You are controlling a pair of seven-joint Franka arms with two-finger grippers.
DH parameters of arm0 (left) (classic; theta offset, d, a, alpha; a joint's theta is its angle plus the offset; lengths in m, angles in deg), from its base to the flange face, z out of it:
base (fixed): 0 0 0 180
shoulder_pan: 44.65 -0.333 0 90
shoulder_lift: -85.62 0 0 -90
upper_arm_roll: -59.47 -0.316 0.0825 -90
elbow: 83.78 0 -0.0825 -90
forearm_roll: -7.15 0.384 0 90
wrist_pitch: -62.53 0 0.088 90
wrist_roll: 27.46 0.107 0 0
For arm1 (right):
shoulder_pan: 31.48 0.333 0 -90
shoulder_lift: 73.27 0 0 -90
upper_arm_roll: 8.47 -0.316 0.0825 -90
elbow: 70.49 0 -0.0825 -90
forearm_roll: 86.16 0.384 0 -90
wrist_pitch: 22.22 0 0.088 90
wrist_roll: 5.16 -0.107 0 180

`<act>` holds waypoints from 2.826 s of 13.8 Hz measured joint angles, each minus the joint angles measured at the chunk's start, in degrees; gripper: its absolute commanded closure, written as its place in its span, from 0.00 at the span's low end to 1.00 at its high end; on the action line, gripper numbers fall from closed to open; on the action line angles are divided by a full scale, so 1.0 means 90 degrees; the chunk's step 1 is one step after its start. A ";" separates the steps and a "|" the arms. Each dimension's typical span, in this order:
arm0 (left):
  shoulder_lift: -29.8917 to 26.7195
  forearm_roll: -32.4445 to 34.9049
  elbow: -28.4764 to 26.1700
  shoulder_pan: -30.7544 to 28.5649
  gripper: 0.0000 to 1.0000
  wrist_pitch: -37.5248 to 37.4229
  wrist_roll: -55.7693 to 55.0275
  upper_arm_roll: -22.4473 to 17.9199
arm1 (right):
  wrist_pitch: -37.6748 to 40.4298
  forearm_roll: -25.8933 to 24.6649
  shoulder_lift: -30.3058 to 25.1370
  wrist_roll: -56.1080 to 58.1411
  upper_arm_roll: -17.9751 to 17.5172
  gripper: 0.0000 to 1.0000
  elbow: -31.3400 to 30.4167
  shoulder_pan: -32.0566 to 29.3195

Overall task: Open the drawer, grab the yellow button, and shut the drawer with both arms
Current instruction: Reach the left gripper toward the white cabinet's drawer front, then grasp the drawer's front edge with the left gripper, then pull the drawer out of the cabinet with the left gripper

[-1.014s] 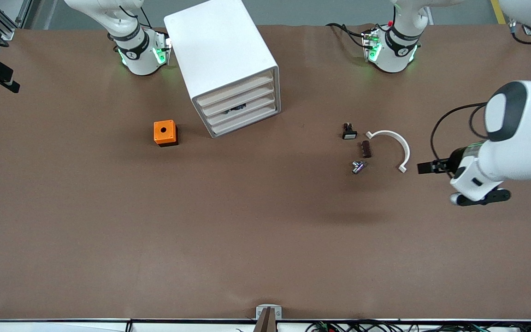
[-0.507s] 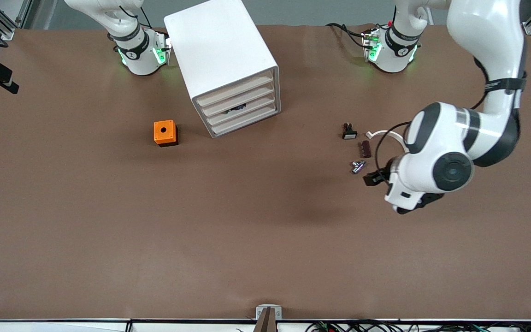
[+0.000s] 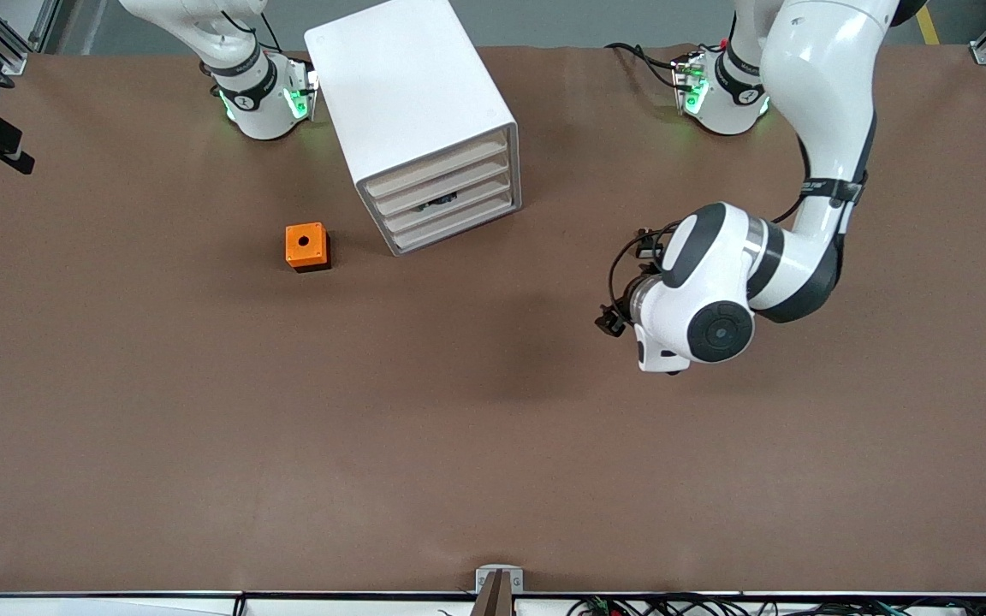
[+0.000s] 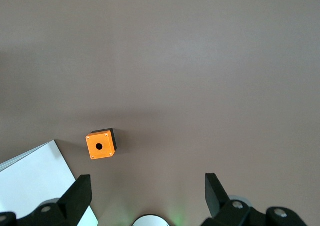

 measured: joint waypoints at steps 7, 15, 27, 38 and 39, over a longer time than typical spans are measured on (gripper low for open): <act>0.0510 -0.2044 0.0147 0.0068 0.00 -0.0239 -0.2940 0.0009 | -0.0001 0.0000 0.0000 0.0000 0.0008 0.00 0.0000 -0.0004; 0.0811 -0.3529 0.0177 0.0054 0.00 -0.1146 -0.4977 0.0003 | 0.0000 0.0000 0.0000 0.0001 0.0016 0.00 0.0000 -0.0077; 0.1244 -0.4670 0.0175 0.0392 0.21 -0.1716 -0.6157 0.0014 | 0.0000 0.0000 0.0000 0.0001 0.0034 0.00 -0.0001 -0.0101; 0.1305 -0.4671 0.0097 0.1292 0.43 -0.1914 -0.6170 0.0019 | 0.0000 0.0000 0.0000 0.0001 0.0036 0.00 -0.0003 -0.0101; 0.1313 -0.4671 0.0056 0.1353 0.43 -0.1924 -0.6170 0.0020 | 0.0000 0.0000 0.0000 0.0001 0.0036 0.00 -0.0003 -0.0101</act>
